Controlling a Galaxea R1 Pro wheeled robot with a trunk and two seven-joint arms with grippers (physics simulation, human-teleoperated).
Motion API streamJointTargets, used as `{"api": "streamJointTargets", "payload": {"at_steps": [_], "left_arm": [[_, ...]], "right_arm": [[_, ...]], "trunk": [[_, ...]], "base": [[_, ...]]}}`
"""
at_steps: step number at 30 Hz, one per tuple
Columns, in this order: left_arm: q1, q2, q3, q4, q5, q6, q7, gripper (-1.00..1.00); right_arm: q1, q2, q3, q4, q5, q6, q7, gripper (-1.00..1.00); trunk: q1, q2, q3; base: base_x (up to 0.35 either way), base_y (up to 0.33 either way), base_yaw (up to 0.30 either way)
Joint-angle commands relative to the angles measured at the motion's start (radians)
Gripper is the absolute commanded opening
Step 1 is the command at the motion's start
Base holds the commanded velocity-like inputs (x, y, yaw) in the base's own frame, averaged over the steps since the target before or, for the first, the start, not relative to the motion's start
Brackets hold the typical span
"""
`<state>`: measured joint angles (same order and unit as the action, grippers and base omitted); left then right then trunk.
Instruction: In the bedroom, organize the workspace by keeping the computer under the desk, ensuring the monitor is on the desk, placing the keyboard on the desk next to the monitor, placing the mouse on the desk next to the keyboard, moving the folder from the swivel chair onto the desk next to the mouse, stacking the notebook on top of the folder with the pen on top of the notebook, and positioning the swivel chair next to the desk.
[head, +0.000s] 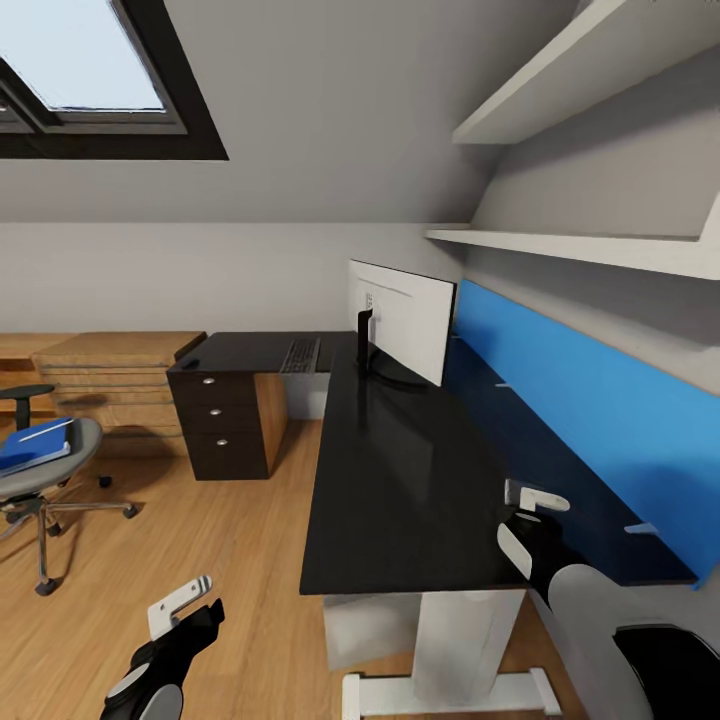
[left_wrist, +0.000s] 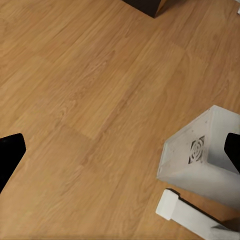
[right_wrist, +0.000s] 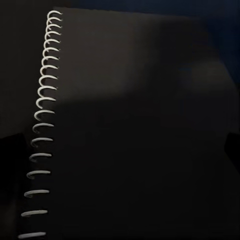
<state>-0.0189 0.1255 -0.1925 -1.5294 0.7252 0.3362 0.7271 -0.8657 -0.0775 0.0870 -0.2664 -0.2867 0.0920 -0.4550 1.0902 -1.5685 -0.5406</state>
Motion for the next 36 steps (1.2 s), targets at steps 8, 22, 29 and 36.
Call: {"api": "streamJointTargets", "payload": {"at_steps": [8,22,29,36], "left_arm": [[-0.001,0.000,-0.002,-0.001,0.002,0.003,0.008,1.00],[-0.001,-0.001,-0.002,0.000,0.000,0.003,0.008,1.00],[-0.001,-0.001,-0.002,0.001,0.000,0.003,0.008,1.00],[-0.001,0.000,-0.002,0.002,0.000,0.003,0.008,1.00]], "right_arm": [[0.000,-0.001,0.006,0.013,-0.013,0.016,-0.005,1.00],[0.000,0.001,0.005,0.012,0.025,0.014,-0.005,1.00],[0.000,0.001,0.005,0.010,0.027,0.012,-0.005,1.00],[0.000,0.001,0.005,0.007,0.027,0.011,-0.005,1.00]], "trunk": [[-0.031,0.056,0.024],[-0.084,0.154,0.068],[-0.107,0.196,0.086],[-0.107,0.196,0.086]], "base": [[-0.005,0.000,0.000],[0.000,0.000,0.000],[0.000,0.000,0.000],[0.000,0.000,0.000]]}}
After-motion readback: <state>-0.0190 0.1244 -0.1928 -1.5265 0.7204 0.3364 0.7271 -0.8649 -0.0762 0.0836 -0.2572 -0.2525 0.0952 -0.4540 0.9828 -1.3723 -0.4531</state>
